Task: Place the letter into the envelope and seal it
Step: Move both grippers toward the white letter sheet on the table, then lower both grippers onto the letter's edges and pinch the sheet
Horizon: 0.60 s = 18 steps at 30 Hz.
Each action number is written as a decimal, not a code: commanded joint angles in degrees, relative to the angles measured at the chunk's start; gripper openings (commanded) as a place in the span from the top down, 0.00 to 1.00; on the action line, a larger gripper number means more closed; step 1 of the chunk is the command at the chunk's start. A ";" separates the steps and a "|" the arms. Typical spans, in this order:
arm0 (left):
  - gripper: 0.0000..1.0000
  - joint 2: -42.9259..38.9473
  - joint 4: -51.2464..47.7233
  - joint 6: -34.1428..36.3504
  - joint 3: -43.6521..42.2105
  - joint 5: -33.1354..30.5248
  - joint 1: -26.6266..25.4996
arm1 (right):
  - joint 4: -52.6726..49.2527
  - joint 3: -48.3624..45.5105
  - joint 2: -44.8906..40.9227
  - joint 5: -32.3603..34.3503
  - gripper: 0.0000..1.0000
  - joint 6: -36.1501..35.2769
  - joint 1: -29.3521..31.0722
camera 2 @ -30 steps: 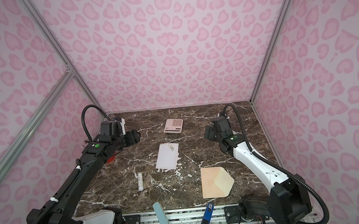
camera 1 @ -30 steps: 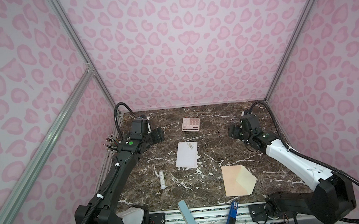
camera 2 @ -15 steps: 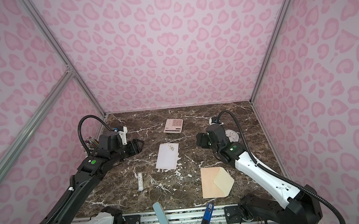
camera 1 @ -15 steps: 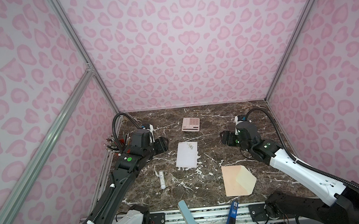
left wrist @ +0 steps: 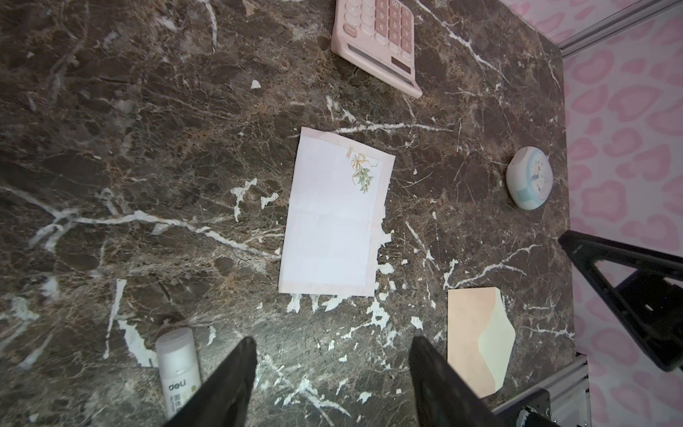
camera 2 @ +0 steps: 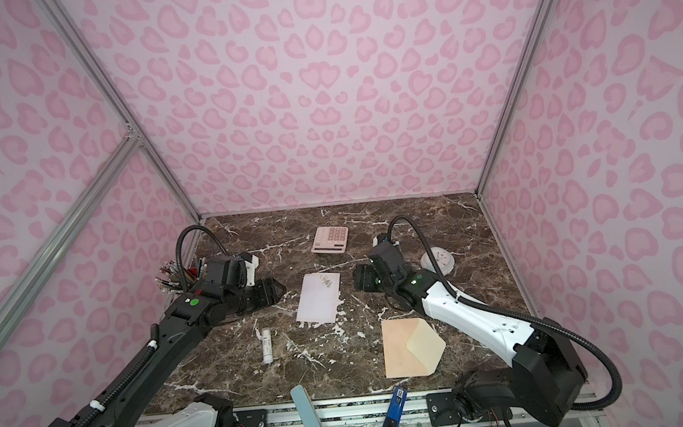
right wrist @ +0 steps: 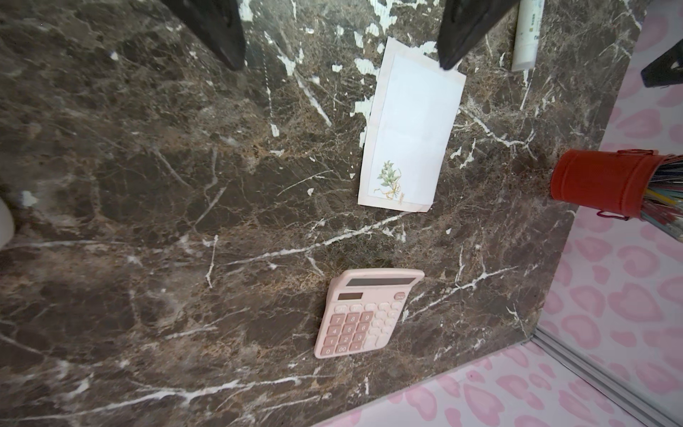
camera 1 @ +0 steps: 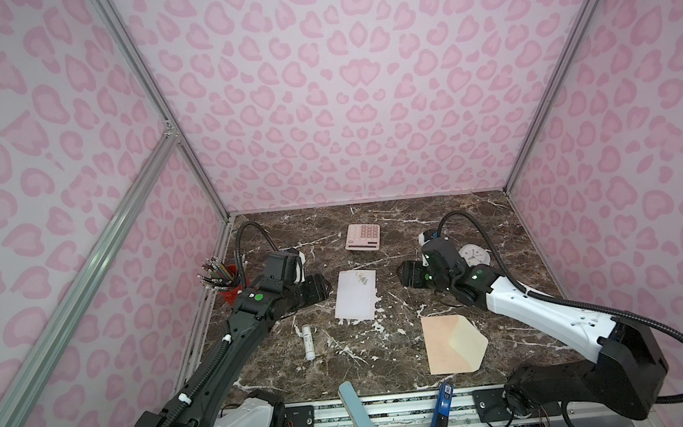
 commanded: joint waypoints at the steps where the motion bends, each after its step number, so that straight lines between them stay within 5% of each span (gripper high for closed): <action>1: 0.31 1.72 2.36 0.74 -0.44 1.72 -0.02 | 3.77 1.04 4.34 -2.78 0.18 -0.68 0.69; 18: 0.30 14.12 11.95 2.00 -1.34 7.74 0.06 | 8.78 12.91 26.40 -10.40 0.31 -4.18 -0.85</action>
